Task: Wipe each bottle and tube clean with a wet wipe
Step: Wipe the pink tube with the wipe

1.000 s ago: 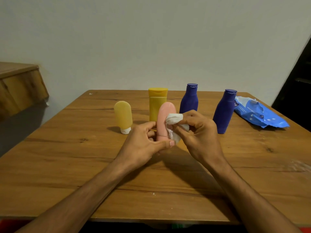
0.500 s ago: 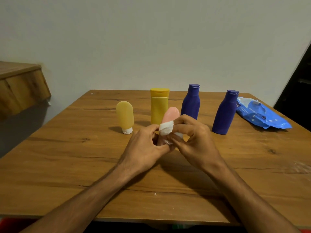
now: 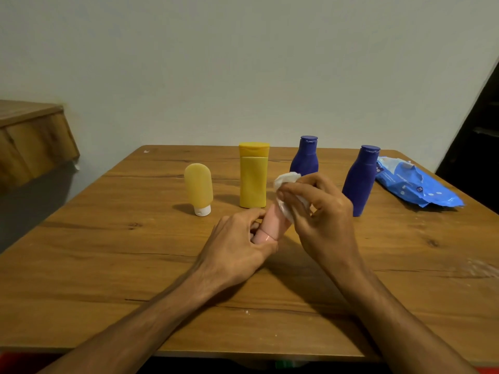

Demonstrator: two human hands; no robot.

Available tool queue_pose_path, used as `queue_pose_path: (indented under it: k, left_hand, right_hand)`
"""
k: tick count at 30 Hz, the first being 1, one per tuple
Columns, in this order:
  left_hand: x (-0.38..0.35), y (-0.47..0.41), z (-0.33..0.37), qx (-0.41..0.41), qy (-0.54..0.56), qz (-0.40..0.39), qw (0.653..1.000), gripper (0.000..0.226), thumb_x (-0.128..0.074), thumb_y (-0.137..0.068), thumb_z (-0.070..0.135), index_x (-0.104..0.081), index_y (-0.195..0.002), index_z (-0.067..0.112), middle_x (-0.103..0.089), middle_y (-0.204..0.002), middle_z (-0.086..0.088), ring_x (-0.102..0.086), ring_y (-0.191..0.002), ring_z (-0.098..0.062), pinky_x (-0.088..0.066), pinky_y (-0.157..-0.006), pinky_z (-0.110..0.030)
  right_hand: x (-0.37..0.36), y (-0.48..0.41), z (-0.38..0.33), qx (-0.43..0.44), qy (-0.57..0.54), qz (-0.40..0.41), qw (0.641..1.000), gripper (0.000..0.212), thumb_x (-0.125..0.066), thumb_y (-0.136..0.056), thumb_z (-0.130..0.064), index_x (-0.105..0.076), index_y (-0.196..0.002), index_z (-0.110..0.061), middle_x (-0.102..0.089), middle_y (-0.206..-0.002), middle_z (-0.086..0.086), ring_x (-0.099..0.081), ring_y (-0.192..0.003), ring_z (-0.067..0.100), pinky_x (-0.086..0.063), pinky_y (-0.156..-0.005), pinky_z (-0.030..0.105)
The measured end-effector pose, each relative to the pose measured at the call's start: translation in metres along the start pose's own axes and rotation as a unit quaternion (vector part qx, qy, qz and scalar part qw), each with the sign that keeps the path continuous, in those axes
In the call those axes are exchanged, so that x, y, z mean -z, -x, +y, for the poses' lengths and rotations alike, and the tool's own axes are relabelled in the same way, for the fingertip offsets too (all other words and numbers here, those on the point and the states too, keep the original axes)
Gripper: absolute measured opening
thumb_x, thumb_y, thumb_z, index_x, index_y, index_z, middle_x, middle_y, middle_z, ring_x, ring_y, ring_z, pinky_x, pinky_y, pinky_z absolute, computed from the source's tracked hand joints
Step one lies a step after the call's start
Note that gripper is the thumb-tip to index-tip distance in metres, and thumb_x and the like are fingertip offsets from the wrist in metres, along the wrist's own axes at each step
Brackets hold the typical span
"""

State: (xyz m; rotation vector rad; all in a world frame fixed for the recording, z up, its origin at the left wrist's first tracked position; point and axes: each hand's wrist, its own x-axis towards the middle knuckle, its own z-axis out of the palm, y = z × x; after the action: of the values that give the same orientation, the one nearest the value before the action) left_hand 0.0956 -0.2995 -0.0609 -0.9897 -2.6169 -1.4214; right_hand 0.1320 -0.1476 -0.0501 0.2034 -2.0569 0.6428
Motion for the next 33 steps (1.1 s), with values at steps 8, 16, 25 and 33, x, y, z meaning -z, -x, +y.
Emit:
queue_pose_path:
  k: [8,16,25,33]
  left_hand:
    - [0.0005,-0.0011,-0.0001,0.011,0.019,0.001,1.0,0.028,-0.073,-0.084,0.025,-0.064,-0.111,0.023,-0.069,-0.099,0.011,-0.065,-0.093,-0.004,-0.057,-0.082,-0.032]
    - [0.0013,-0.0011,-0.0023,-0.002,0.041,0.025,0.999,0.036,-0.071,-0.085,0.015,-0.062,-0.118,0.027,-0.071,-0.096,0.011,-0.066,-0.091,-0.002,-0.058,-0.085,-0.034]
    - [-0.0002,-0.0021,-0.0057,-0.011,0.059,0.024,0.998,0.029,-0.075,-0.083,0.019,-0.062,-0.106,0.031,-0.07,-0.096,0.014,-0.064,-0.093,0.002,-0.056,-0.083,-0.027]
    - [-0.001,-0.0044,-0.0079,-0.033,0.063,0.026,0.997,0.05,-0.077,-0.079,0.015,-0.06,-0.126,0.02,-0.069,-0.113,0.007,-0.064,-0.106,-0.006,-0.057,-0.089,-0.035]
  right_hand:
    - [-0.0017,0.002,-0.0024,0.055,0.012,-0.078,0.995,0.021,-0.061,-0.079,-0.022,-0.069,-0.093,-0.008,-0.058,-0.095,0.003,-0.055,-0.087,0.009,-0.047,-0.07,0.014]
    - [-0.004,0.0047,-0.0057,0.097,0.019,-0.124,0.987,0.022,-0.062,-0.08,-0.025,-0.07,-0.09,-0.007,-0.059,-0.097,0.005,-0.052,-0.085,0.005,-0.043,-0.072,0.003]
    - [-0.0056,0.0072,-0.0055,0.063,0.001,-0.044,0.997,0.017,-0.063,-0.081,-0.018,-0.069,-0.09,-0.005,-0.059,-0.095,0.006,-0.058,-0.086,0.018,-0.052,-0.068,0.026]
    - [-0.0042,0.0051,-0.0059,-0.005,0.01,0.055,0.998,0.017,-0.069,-0.081,-0.002,-0.067,-0.097,-0.003,-0.057,-0.096,0.008,-0.056,-0.085,0.016,-0.048,-0.069,0.018]
